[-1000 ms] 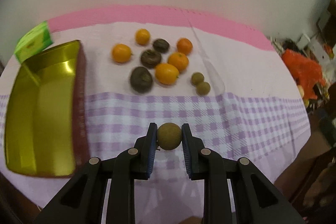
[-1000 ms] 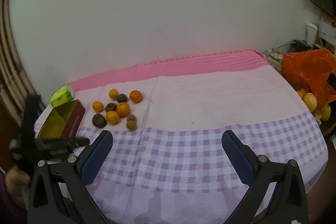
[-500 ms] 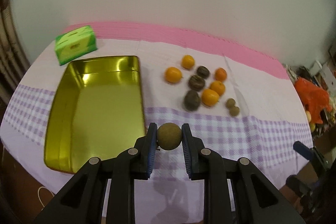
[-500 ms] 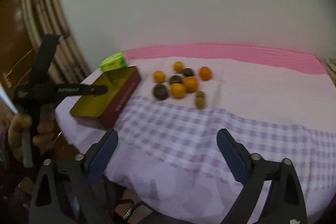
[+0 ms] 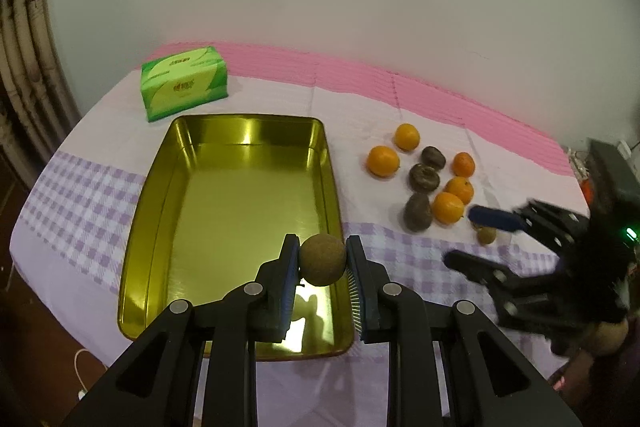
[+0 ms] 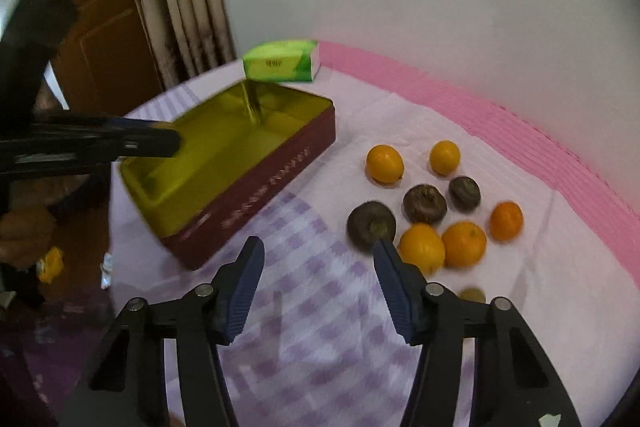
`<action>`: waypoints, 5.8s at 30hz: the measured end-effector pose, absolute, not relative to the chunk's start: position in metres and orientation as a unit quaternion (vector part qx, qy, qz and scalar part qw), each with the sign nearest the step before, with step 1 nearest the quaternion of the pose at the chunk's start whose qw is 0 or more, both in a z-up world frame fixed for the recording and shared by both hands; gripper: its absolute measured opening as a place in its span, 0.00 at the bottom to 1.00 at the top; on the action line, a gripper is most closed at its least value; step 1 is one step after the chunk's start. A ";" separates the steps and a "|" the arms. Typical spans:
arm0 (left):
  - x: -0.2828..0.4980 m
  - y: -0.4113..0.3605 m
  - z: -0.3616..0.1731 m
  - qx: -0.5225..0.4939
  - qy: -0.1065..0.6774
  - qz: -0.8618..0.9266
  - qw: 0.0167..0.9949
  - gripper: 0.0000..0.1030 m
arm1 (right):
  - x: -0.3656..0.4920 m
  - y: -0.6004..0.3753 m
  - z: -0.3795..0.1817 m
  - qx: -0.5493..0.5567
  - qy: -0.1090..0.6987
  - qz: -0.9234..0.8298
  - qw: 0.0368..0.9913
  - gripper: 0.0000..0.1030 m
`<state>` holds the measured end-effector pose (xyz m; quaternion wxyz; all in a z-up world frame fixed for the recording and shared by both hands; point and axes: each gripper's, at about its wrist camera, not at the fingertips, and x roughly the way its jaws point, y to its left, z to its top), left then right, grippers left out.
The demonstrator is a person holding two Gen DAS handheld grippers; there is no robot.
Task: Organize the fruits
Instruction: 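Carry the small fruit over the gold tray with left while right grasps a dark brown fruit, then open the left gripper to drop the small fruit in the tray while right carries the dark fruit, then lower the dark brown fruit into the gold tray and open the right gripper, then grasp two small brown fruits together with the left gripper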
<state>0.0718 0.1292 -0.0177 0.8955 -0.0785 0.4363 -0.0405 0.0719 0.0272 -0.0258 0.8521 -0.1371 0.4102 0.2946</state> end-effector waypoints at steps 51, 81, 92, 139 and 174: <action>0.163 0.179 -0.059 0.033 0.482 0.031 0.875 0.24 | 0.062 0.042 -0.077 -0.083 0.405 0.271 0.870 0.36; 0.199 0.214 -0.061 0.051 0.484 0.076 0.870 0.57 | 0.072 0.040 -0.086 -0.086 0.431 0.255 0.861 0.36; 0.094 0.226 0.001 -0.045 0.455 0.144 0.877 0.75 | 0.074 0.024 -0.081 -0.039 0.439 0.238 0.866 0.35; 0.049 0.227 -0.024 -0.005 0.454 0.199 0.869 0.82 | 0.174 0.163 -0.028 0.009 0.413 0.284 0.866 0.46; 0.099 -0.021 -0.038 0.006 0.508 -0.193 0.839 0.77 | 0.006 -0.226 -0.064 0.016 0.420 -0.059 0.905 0.73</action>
